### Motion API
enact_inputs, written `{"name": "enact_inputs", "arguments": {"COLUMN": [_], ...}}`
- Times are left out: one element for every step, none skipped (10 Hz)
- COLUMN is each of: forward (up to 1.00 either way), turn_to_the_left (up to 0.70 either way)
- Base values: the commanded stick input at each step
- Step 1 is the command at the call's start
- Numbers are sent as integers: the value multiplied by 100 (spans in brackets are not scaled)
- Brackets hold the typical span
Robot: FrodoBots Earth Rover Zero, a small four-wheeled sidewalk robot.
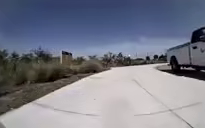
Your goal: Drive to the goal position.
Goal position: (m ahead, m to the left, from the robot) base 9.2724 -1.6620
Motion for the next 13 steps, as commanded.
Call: {"name": "enact_inputs", "arguments": {"forward": [85, 85, 85, 85, 85, 85, 85, 85, 85, 85, 85, 85, 85], "turn_to_the_left": [-34, -30, -13, 0, 0, 0, 0, 0, 0, 0, 0, 0, 0]}}
